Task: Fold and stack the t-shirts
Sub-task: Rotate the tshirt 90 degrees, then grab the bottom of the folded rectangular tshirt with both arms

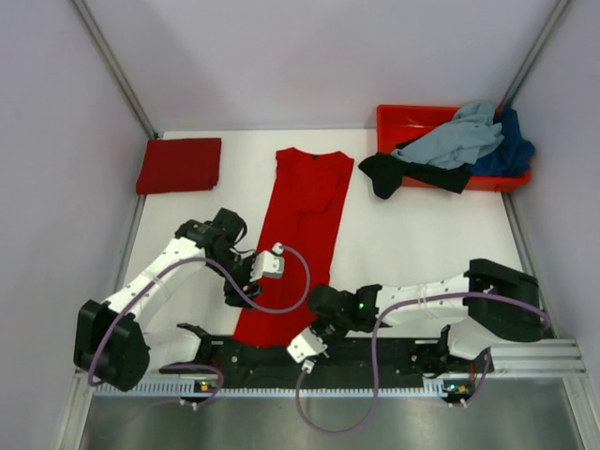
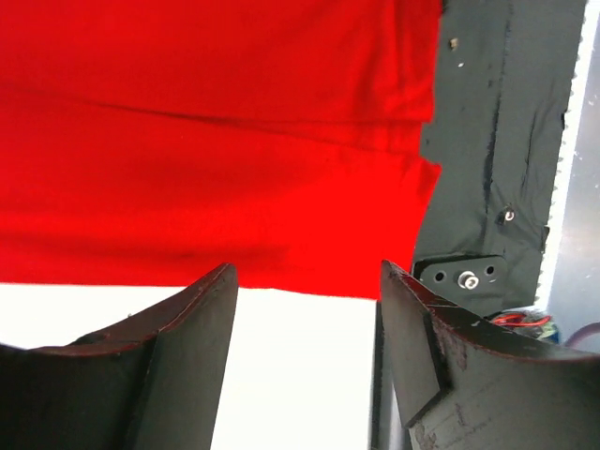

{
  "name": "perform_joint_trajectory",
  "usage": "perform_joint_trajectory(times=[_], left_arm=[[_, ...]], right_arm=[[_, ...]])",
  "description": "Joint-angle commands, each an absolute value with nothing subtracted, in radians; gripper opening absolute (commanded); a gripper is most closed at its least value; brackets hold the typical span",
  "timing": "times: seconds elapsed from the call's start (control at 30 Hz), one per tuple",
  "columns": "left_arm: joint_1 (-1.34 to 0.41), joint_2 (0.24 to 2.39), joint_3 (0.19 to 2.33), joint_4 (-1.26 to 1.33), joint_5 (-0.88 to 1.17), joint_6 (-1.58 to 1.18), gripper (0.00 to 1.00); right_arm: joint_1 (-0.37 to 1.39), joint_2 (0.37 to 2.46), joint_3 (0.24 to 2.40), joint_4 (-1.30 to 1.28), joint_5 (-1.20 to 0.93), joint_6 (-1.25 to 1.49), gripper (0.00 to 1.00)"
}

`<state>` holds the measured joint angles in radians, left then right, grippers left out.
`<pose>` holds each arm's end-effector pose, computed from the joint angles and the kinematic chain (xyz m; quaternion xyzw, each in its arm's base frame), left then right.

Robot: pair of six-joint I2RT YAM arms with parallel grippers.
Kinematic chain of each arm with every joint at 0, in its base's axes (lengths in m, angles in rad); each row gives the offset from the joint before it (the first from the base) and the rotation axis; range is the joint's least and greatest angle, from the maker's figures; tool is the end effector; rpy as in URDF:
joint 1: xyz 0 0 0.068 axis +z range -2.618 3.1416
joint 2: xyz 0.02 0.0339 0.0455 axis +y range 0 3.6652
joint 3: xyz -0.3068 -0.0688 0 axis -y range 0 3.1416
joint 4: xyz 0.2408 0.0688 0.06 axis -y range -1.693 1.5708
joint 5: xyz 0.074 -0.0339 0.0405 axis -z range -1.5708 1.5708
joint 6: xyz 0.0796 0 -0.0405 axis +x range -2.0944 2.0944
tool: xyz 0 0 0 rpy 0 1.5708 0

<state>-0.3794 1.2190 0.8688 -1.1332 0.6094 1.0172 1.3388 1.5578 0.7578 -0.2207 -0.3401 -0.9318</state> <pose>0.1440 -0.1065 0.2365 0.6228 0.7215 -0.2715 0.1335 0.0442 0.3027 0.1623 -0.8794 0.3585 0.2136 0.2292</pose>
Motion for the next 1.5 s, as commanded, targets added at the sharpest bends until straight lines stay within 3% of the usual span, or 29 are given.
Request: perform_joint_trajectory(times=[0.0,0.1,0.13,0.2,0.27,0.47,0.7,0.8,1.0,1.07,1.3,1.47], left_arm=[[-0.466,1.131,0.852,-1.158,0.724,1.29,0.67],[-0.573,1.086,0.761,-1.143,0.664,1.351,0.68],[-0.613,1.071,0.73,-1.134,0.651,1.361,0.68],[-0.696,1.042,0.671,-1.1,0.606,1.345,0.67],[-0.779,1.019,0.615,-1.043,0.56,1.301,0.67],[-0.871,1.006,0.539,-0.976,0.514,1.288,0.66],[-0.882,1.042,0.486,-0.919,0.449,1.282,0.63],[-0.887,1.057,0.497,-0.913,0.439,1.269,0.59],[-0.899,1.075,0.489,-0.9,0.362,1.235,0.18],[-0.9,1.081,0.52,-0.91,0.357,1.198,0.0],[-0.867,1.063,0.69,-0.844,0.321,0.963,0.0],[-0.775,1.133,0.813,-0.822,0.304,0.884,0.0]], right_arm=[[1.336,1.442,0.663,-0.374,-0.293,-0.943,0.0],[1.338,1.41,0.655,-0.371,-0.273,-0.928,0.02],[1.338,1.399,0.649,-0.364,-0.262,-0.928,0.08],[1.339,1.373,0.631,-0.322,-0.253,-0.917,0.31],[1.341,1.356,0.629,-0.311,-0.267,-0.916,0.42],[1.356,1.348,0.649,-0.336,-0.291,-0.897,0.44],[1.39,1.408,0.641,-0.215,-0.322,-0.851,0.41],[1.402,1.459,0.664,-0.213,-0.377,-0.816,0.32],[1.402,1.427,0.646,-0.201,-0.371,-0.781,0.1],[1.401,1.404,0.647,-0.189,-0.367,-0.752,0.03],[1.267,1.287,0.698,-0.112,-0.423,-0.531,0.0],[1.073,1.224,0.693,-0.043,-0.546,-0.286,0.0]])
